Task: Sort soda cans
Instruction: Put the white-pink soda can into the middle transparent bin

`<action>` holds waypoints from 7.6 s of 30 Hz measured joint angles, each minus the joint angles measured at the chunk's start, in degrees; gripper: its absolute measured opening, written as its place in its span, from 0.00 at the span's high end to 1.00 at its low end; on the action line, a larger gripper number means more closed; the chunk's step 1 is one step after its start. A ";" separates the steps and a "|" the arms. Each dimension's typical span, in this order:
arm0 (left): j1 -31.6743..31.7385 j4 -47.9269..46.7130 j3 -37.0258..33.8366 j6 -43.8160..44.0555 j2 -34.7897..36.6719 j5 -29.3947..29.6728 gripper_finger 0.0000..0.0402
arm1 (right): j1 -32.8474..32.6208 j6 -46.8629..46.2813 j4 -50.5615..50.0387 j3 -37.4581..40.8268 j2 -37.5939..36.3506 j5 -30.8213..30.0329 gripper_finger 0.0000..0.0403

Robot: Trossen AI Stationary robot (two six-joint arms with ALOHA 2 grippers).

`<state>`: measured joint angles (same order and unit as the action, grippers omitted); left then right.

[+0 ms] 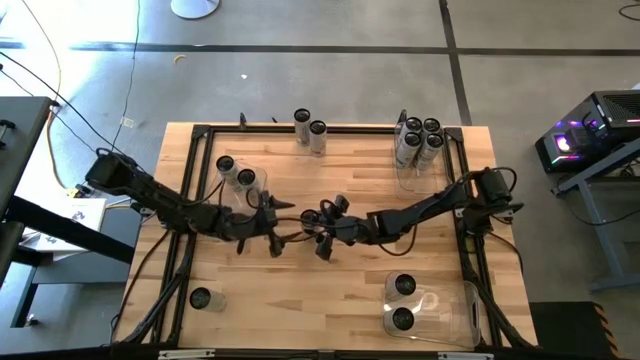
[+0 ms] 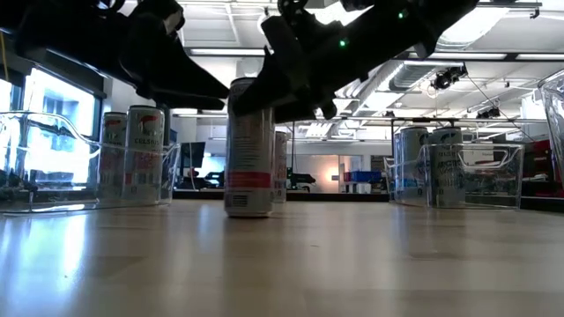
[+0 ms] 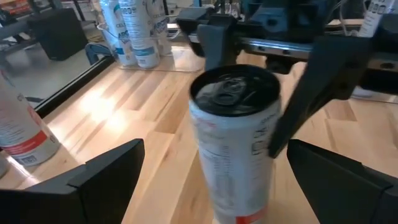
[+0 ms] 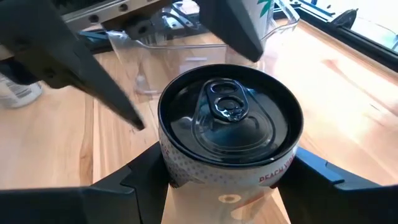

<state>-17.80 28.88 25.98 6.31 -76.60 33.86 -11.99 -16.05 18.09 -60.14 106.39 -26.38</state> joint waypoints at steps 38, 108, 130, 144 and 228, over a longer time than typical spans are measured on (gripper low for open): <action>1.59 0.93 0.02 3.48 0.00 -0.42 0.03 | 1.05 14.53 -13.55 0.11 -5.64 15.45 0.15; 2.15 -42.66 31.02 22.85 -14.21 0.17 0.15 | -13.18 -4.49 -46.43 0.11 -20.78 -6.59 0.15; -4.23 -93.65 53.42 10.33 10.32 -1.50 0.39 | -13.18 -4.48 -46.36 0.11 -20.78 -7.69 0.15; -6.41 -92.06 26.67 24.76 38.56 2.82 0.39 | -13.16 -1.90 -47.73 0.11 -20.76 -8.05 0.15; 9.94 -92.02 11.41 41.43 29.92 5.78 0.32 | -11.28 0.59 -44.11 0.11 -20.74 -7.64 0.15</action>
<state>-7.86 -63.13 37.39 47.74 -46.68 39.64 -23.27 -15.46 -26.02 -60.03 85.65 -34.02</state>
